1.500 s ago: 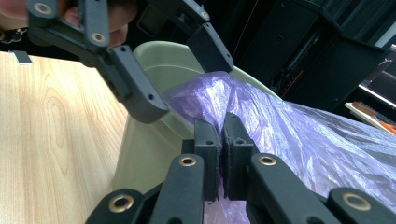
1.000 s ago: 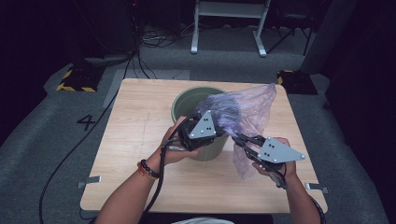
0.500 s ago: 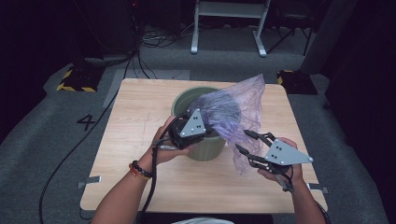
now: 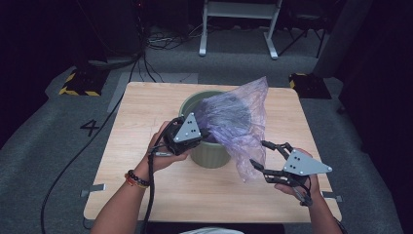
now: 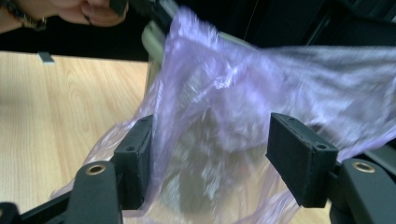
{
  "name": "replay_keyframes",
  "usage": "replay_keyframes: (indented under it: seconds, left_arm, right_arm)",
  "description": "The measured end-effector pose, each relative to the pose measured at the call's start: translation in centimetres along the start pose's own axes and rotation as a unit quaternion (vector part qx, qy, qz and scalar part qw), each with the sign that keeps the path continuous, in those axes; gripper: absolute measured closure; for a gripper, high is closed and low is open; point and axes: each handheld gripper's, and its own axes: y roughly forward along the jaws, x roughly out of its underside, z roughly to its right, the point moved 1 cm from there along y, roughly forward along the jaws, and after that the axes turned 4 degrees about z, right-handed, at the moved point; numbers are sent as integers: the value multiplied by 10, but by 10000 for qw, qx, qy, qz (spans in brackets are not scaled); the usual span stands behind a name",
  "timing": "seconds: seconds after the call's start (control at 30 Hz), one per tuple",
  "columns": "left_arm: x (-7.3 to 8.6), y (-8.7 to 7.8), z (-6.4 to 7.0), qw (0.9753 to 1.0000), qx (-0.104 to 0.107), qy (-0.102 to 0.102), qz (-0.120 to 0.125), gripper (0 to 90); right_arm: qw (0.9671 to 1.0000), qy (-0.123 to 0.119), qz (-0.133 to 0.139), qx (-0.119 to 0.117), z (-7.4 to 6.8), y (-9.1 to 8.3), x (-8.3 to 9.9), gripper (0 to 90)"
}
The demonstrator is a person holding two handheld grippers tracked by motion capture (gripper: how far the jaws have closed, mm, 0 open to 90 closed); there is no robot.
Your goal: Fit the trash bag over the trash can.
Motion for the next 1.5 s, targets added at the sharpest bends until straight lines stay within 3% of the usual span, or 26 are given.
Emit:
replay_keyframes:
  seconds: [0.1, 0.23, 0.27, 0.33, 0.47, 0.5, 0.63, 0.7, 0.9, 1.1, 1.27, 1.5]
  left_arm:
    - [2, -3, -1, 10000, -20, -25, 30, 898]
    - [5, -7, -4, 9998, -71, -155, 97, 897]
    - [7, -9, -5, 9997, -62, -202, 126, 897]
    - [9, -11, -6, 9995, -90, -256, 147, 882]
    - [13, -15, -7, 9989, -216, -365, 195, 697]
    - [13, -17, -6, 9982, -332, -441, 223, 637]
    - [11, -25, -3, 9968, -373, -612, 352, 327]
    - [8, -27, 2, 9970, -282, -604, 404, 296]
    - [-5, -28, 34, 9983, 53, -326, 488, 229]
    - [-13, -16, 58, 9982, 321, -188, 462, 233]
    - [-13, -7, 68, 9988, 280, -146, 378, 267]
    - [-8, 2, 65, 9998, -55, 73, 196, 729]
  right_arm:
    - [9999, -23, -166, -18, -2, 5, 6, 377]
    - [9997, -88, -189, -85, -5, 8, 10, 568]
    - [9997, -138, -166, -89, -6, 9, 10, 660]
    - [9997, -143, -115, -131, -8, 9, 10, 736]
    - [9993, -309, -90, -193, -14, 12, 7, 848]
    - [9992, -332, -108, -200, -16, 13, 7, 864]
    - [9986, -434, -130, -260, -21, 17, 3, 893]
    - [9986, -434, -130, -260, -21, 17, 3, 895]
    - [9980, -535, -113, -305, -27, 22, -2, 896]
    - [9968, -660, -172, -408, -37, 30, -3, 893]
    - [9963, -666, -190, -510, -43, 35, -1, 893]
    - [9953, -731, -232, -590, -48, 39, -1, 864]
